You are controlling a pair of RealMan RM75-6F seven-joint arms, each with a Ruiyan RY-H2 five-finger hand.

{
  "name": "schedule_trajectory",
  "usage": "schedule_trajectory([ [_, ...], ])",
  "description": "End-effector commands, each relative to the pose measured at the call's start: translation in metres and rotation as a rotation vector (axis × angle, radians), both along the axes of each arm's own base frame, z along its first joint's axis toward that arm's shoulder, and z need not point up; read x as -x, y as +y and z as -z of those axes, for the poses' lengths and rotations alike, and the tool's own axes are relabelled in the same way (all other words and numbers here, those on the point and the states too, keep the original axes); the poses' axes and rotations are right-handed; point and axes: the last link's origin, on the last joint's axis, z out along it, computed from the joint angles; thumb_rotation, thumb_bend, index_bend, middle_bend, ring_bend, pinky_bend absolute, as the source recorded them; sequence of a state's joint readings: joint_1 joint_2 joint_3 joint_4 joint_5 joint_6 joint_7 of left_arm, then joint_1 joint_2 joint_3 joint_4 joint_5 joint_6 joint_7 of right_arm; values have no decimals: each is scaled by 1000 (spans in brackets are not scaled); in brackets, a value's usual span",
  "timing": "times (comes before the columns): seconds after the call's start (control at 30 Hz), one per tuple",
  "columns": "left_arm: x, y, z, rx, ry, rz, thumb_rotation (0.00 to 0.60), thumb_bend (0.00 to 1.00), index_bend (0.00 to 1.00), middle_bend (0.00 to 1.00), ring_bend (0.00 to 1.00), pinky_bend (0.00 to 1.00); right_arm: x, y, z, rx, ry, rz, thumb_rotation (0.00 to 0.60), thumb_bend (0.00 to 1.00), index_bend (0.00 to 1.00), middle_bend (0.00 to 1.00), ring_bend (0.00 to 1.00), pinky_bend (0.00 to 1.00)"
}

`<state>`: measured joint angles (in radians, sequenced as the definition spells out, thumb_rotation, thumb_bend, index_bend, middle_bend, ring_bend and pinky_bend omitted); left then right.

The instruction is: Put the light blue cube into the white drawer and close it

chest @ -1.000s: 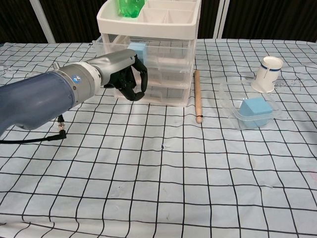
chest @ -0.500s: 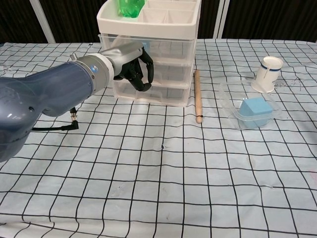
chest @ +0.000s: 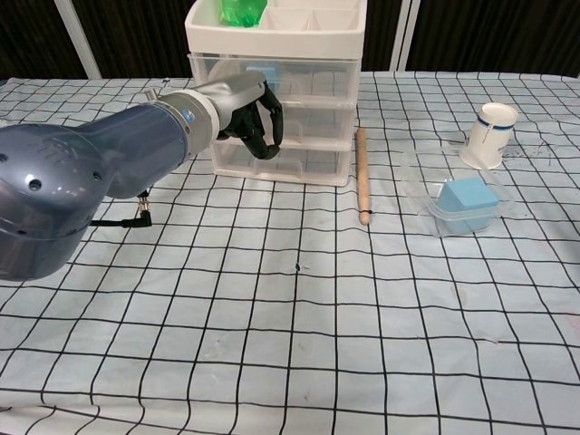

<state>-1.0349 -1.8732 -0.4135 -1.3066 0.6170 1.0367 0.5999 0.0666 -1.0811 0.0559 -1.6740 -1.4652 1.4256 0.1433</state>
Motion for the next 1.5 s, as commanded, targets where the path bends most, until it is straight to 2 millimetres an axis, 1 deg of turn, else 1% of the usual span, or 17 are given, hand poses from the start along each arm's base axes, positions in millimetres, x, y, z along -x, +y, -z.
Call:
schedule_trajectory([
  [0.03,1,-2,-1,6,-13,-5,600,422,572,993,941,911,0,0,0,1,2,0,600,244,0,0,0,176],
  [0.3,1,-9,-4,22,-36,0,600,422,572,993,941,911,-1,0,0,0,2,-2,600,245,0,0,0,176],
  [0.47,-2,-10,-5,28,-68,-13,600,422,571,994,942,911,-1,0,0,1,2,-3,600,244,0,0,0,176],
  [0.77,-8,-1,-8,44,-134,-101,600,422,568,994,941,911,-1,0,0,4,1,-7,600,244,0,0,0,176],
  [1.13,-12,7,-8,38,-142,-134,600,422,564,994,941,913,-1,0,0,5,1,-8,600,244,0,0,0,176],
  [1.33,-8,-2,-12,55,-137,-114,600,422,564,994,942,913,-1,1,0,2,2,-9,600,245,0,0,0,176],
  [1.43,-2,-12,-18,65,-126,-92,600,422,562,989,938,913,-1,1,0,2,3,-9,600,245,0,0,0,176],
  [1.5,3,-21,-25,67,-115,-69,600,421,552,968,916,902,-1,1,-1,3,2,-9,600,244,0,0,0,176],
])
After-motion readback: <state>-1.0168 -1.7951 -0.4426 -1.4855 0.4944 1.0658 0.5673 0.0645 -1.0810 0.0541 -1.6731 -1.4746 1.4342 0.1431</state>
